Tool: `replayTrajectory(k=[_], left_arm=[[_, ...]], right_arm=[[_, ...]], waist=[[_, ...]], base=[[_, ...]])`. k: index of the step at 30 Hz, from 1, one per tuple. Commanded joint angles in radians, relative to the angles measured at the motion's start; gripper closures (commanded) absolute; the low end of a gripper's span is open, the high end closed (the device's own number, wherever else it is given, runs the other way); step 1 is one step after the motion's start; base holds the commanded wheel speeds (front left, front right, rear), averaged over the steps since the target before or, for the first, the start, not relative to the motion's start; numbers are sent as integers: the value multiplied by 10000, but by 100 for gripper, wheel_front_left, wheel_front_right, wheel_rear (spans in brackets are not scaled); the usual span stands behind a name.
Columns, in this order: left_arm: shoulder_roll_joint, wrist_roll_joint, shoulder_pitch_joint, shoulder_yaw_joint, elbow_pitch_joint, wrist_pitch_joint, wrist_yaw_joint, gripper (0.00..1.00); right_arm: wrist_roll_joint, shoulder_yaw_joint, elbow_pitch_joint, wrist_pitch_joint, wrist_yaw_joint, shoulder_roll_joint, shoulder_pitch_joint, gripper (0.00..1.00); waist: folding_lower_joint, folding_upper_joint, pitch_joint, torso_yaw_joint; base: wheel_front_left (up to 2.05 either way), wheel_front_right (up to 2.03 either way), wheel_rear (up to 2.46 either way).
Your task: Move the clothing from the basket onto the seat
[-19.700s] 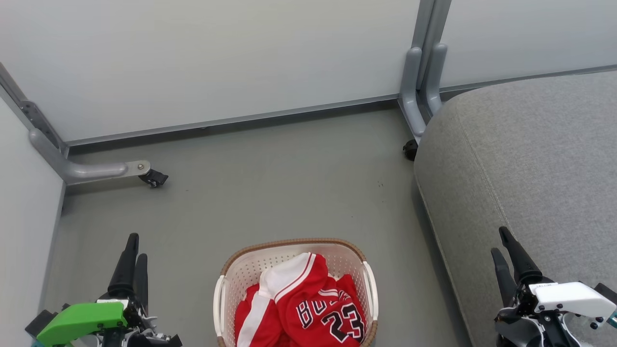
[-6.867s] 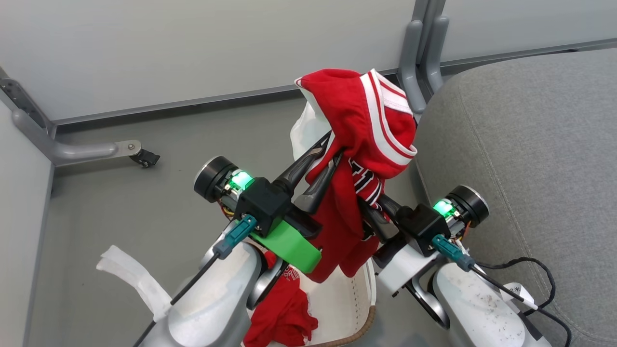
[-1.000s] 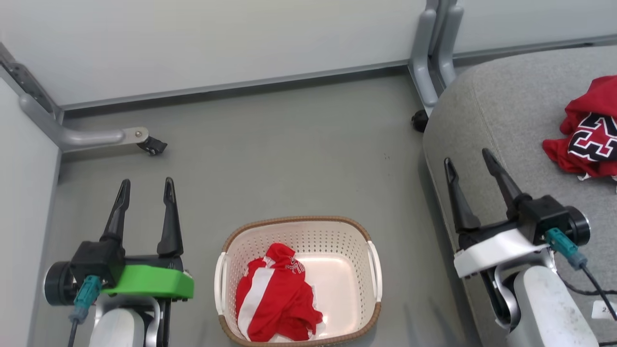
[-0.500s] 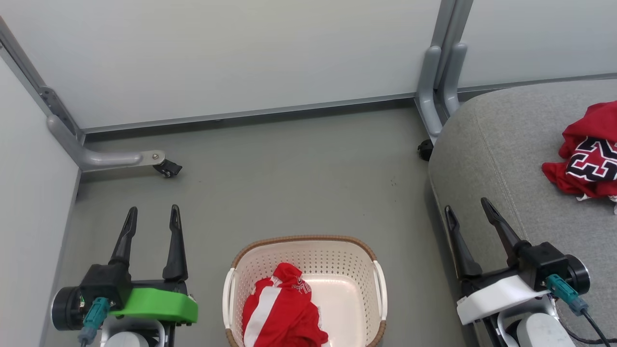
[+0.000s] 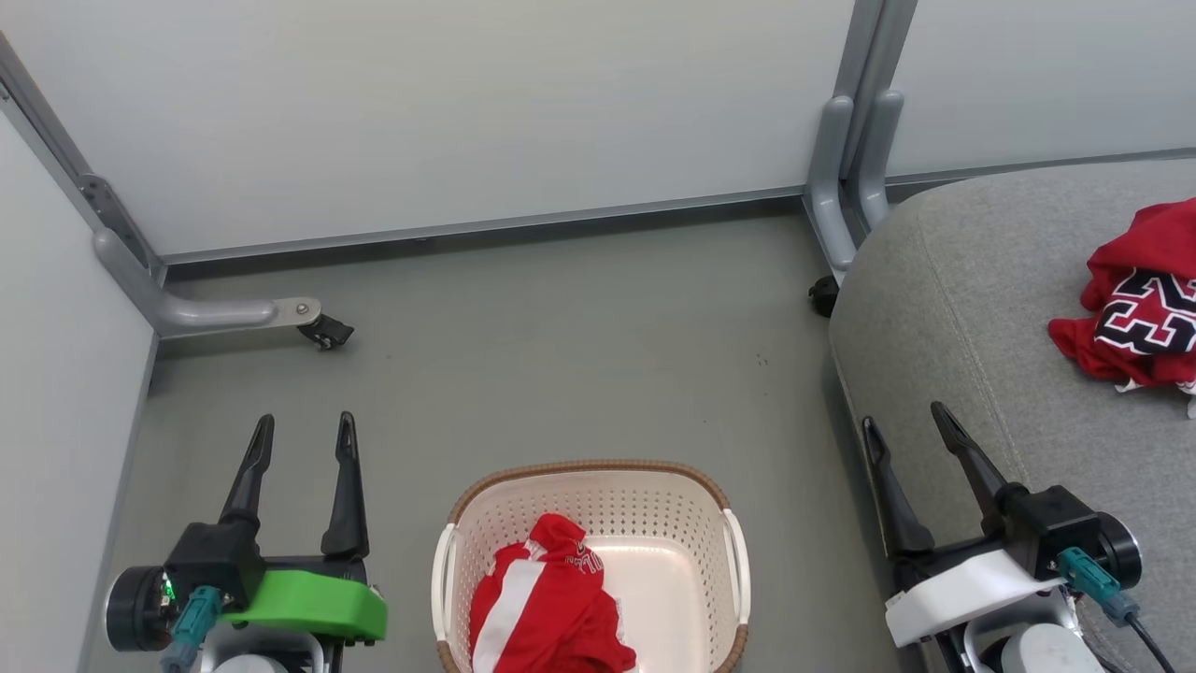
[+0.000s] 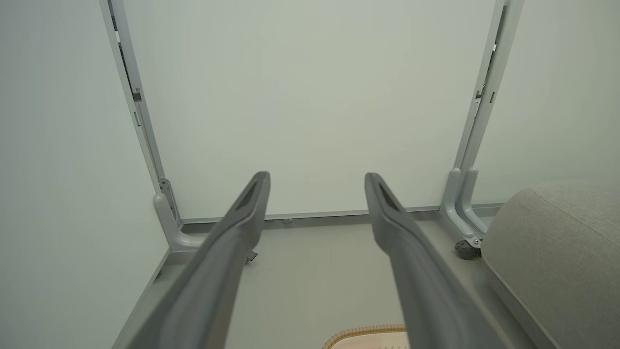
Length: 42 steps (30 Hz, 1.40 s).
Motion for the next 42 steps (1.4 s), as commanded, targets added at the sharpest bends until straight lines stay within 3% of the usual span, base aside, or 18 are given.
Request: replayTrajectory(k=[1, 14, 23, 36, 42], left_arm=[[-7, 38, 121, 43, 20, -4, -43, 0], [-34, 104, -121, 128, 67, -6, -116, 0], [95, 316, -1018, -122, 471, -6, -278, 0], [689, 571, -3731, -1623, 2564, -4, -463, 0], [1124, 512, -4983, -2850, 3924, -4, -476, 0]], right_arm=[[-15, 22, -2, -3, -10, -22, 74, 0], [-93, 58, 11, -3, -10, -22, -132, 0], [-161, 212, -220, -3, -10, -24, -628, 0], [-65, 383, -807, -3, -10, -22, -2191, 0], [93, 471, -1053, -3, -10, -20, -2977, 0]], waist=[[0, 0, 11, 4], [0, 0, 208, 2], [0, 0, 827, -493], [0, 0, 3072, -1779], [0, 0, 4293, -2248]], base=[[0, 0, 0], [0, 0, 0], [0, 0, 0], [0, 0, 0], [0, 0, 0]])
